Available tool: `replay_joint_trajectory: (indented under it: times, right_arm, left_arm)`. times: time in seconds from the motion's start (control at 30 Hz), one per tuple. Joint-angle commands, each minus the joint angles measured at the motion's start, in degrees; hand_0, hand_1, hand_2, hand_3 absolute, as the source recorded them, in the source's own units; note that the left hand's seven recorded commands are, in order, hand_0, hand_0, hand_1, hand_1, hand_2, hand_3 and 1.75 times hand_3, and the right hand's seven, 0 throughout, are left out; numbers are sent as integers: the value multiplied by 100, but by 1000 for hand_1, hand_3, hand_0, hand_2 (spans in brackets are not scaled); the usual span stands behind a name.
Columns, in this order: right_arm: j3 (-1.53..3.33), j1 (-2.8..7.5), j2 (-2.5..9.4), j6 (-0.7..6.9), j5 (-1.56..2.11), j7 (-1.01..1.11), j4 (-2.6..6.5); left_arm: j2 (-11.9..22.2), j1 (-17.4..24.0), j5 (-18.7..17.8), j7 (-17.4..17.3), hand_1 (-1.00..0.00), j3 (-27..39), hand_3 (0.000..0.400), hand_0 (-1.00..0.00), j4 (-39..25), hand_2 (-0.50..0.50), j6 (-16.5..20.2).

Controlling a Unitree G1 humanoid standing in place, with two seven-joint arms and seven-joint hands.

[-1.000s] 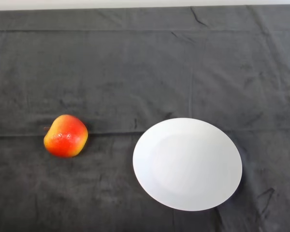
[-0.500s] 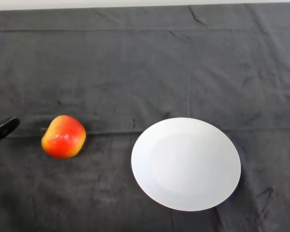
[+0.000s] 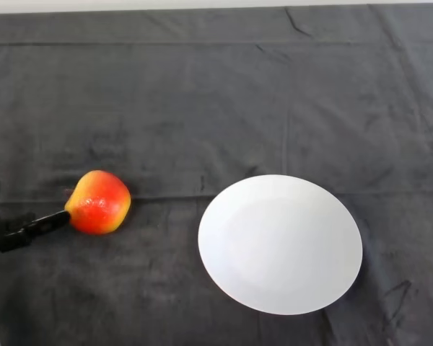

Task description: Move the apple to the plate

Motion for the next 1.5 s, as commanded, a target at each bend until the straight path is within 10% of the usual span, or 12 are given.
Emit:
replay_joint_trajectory:
  times: [0.03, 0.97, 1.0, 1.03, 1.07, 1.13, 1.27, 1.5]
  right_arm:
    - [-32, -16, -118, 70, -2, 15, -29]
    - [-33, -16, -119, 49, -1, -2, -38]
    - [-33, -16, -119, 48, -1, -3, -38]
    - [-33, -16, -119, 47, -1, -3, -38]
    - [-33, -16, -119, 47, -1, -4, -38]
    - [-33, -16, -119, 45, -1, -5, -39]
    - [-33, -16, -120, 43, -1, -7, -40]
    - [-34, -16, -120, 39, -1, -10, -41]
  left_arm:
    - [4, 283, 96, -71, 0, -188, 0, 0, -295, 0, 117]
    - [5, 405, 612, -131, 0, -1499, 0, 0, -587, 0, 616]
    - [1, 392, 644, -110, -176, -1530, 71, 0, -567, 88, 607]
    - [-1, 380, 675, -90, -604, -1559, 242, 0, -545, 302, 593]
    - [-3, 371, 702, -77, -718, -1582, 287, -4, -519, 357, 573]
    - [3, 351, 757, -55, -890, -1625, 356, -475, -457, 208, 523]
    - [38, 300, 840, -35, -953, -1672, 381, -925, -325, 14, 429]
    - [85, 227, 963, 66, -973, -1703, 400, -1000, -185, -14, 296]
